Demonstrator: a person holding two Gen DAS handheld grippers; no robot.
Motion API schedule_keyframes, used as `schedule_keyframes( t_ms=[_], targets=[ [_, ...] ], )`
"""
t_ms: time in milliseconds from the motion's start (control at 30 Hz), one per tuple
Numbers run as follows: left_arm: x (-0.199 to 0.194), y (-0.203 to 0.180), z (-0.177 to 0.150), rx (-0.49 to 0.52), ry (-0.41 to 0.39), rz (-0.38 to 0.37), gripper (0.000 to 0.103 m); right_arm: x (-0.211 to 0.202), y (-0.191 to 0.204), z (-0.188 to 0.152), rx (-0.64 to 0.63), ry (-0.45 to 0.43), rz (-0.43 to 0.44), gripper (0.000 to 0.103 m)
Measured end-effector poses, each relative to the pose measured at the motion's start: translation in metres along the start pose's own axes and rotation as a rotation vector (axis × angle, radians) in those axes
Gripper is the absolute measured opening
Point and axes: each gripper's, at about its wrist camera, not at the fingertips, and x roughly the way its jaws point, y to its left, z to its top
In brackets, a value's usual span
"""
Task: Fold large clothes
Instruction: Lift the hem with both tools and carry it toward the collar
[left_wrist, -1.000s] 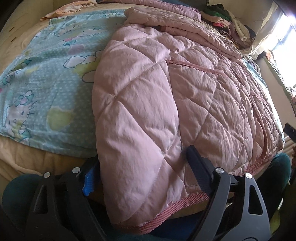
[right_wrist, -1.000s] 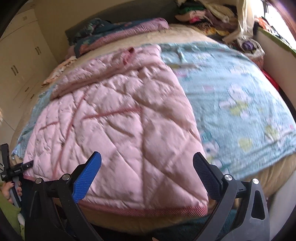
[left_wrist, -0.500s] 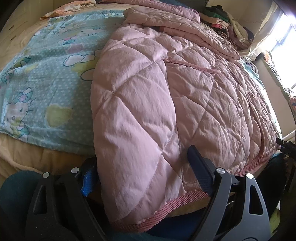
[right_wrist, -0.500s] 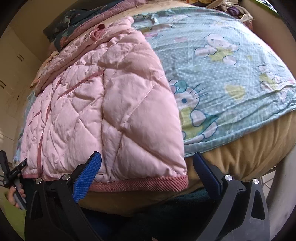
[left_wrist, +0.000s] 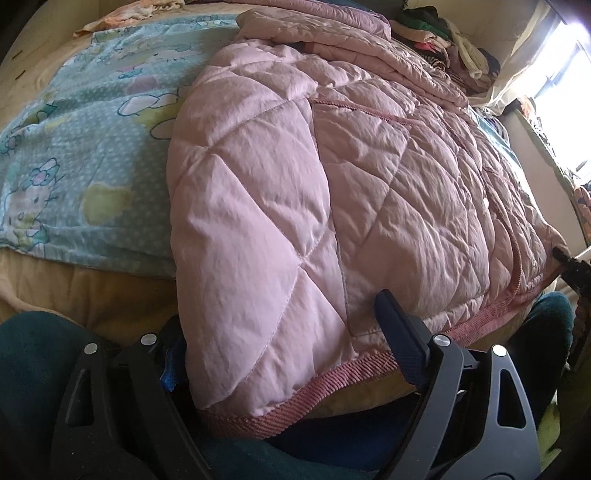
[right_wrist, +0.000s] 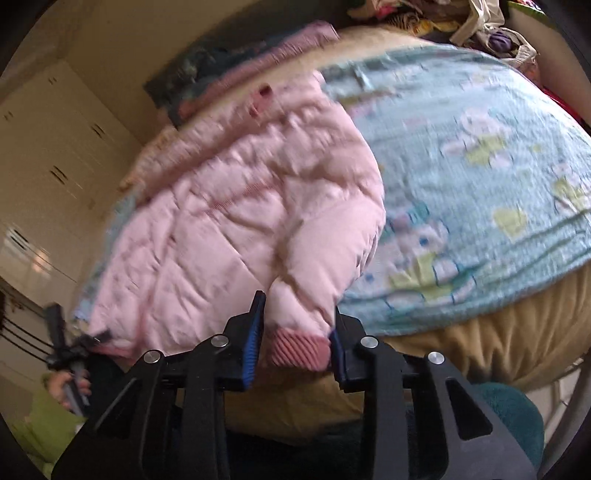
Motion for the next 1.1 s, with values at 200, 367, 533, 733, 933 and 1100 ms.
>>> schedule_keyframes(
  t_ms=[200, 367, 533, 733, 933, 1100],
  targets=[
    [-0.007, -0.011, 0.000, 0.056, -0.042, 0.014, 0.049, 0.012, 0.002, 0.005, -0.012, 0.061, -0.030, 0.043],
    [-0.020, -0.018, 0.002, 0.100, -0.105, 0.038, 0.021, 0.035, -0.003, -0.005, -0.015, 0.171, -0.111, 0.063],
    [-0.034, -0.023, 0.004, 0.124, -0.162, 0.031, 0.015, 0.035, 0.004, -0.007, -0.054, 0.154, -0.133, 0.044],
    [-0.046, -0.027, 0.011, 0.128, -0.208, 0.012, 0.014, 0.008, 0.009, -0.002, -0.068, -0.029, -0.066, 0.021],
    [-0.057, -0.031, 0.023, 0.136, -0.252, 0.004, 0.014, -0.015, 0.031, 0.020, -0.131, -0.179, -0.029, 0.018],
    [-0.067, -0.033, 0.039, 0.127, -0.299, -0.004, 0.013, -0.027, 0.042, 0.046, -0.140, -0.235, -0.017, 0.017]
  ],
)
